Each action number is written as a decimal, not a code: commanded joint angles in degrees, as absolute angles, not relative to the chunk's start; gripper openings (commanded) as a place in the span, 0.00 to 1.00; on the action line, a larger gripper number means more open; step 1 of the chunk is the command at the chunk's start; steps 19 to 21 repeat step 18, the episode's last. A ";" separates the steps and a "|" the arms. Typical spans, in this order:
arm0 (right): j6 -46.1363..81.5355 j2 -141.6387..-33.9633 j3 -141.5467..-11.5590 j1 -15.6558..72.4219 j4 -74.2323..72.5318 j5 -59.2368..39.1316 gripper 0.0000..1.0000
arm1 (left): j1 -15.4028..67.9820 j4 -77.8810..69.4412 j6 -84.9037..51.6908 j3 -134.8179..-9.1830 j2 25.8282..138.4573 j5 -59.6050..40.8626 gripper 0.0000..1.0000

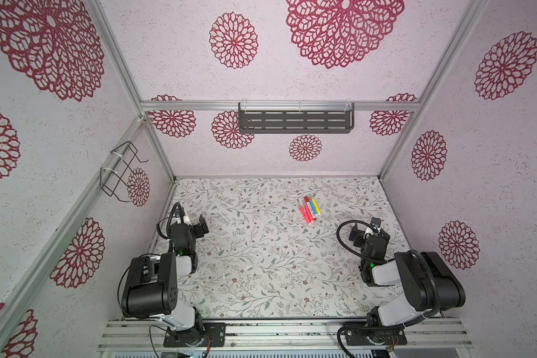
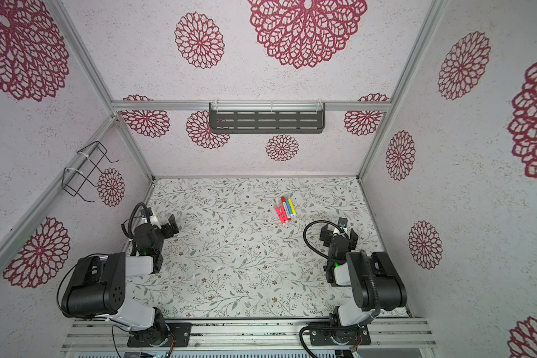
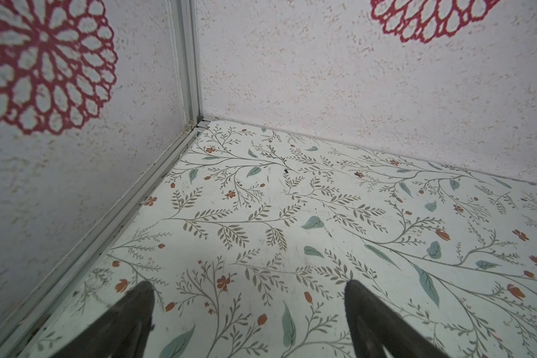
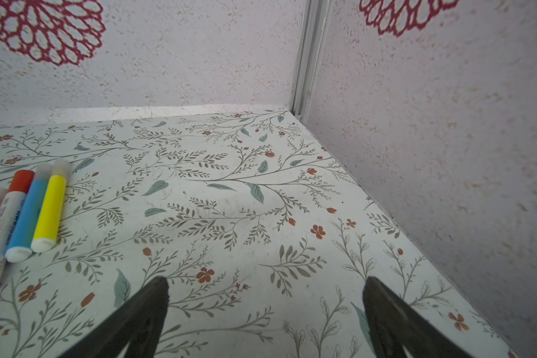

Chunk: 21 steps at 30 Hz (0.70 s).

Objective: Insert the pens into the pen caps

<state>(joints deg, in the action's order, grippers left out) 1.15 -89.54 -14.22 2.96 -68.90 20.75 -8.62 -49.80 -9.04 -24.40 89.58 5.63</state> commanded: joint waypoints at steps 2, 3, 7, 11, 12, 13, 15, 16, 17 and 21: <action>2.33 -88.15 -13.91 3.08 -70.22 20.62 0.99 | -8.26 -49.57 -8.11 -24.57 89.04 5.86 0.97; 2.37 -88.15 -13.96 3.08 -70.16 20.59 0.99 | -8.26 -49.60 -8.09 -24.55 89.03 5.80 0.97; 2.37 -88.11 -13.97 3.12 -70.22 20.61 0.99 | -8.26 -49.59 -8.09 -24.60 89.03 5.85 0.98; 2.37 -88.15 -13.97 3.08 -70.22 20.59 0.99 | -8.26 -49.64 -8.09 -24.53 89.04 5.81 0.97; 2.36 -88.15 -13.95 3.08 -70.23 20.57 0.99 | -8.18 -49.62 -8.09 -24.54 89.06 5.81 0.97; 2.37 -88.15 -13.97 3.12 -70.26 20.58 0.99 | -8.26 -49.62 -8.10 -24.52 89.03 5.82 0.97; 2.37 -88.15 -13.93 3.05 -70.31 20.63 0.99 | -8.25 -48.64 -8.09 -25.31 89.50 5.80 0.97; 2.37 -88.15 -13.97 3.05 -70.31 20.65 0.99 | -8.25 -48.58 -8.09 -25.31 89.54 5.80 0.97; 2.35 -88.17 -13.97 3.08 -70.28 20.58 0.99 | -8.25 -48.53 -8.09 -25.38 89.48 5.82 0.97; 2.32 -88.15 -13.90 3.05 -70.31 20.57 0.99 | -8.26 -48.76 -8.13 -25.18 89.34 5.85 0.97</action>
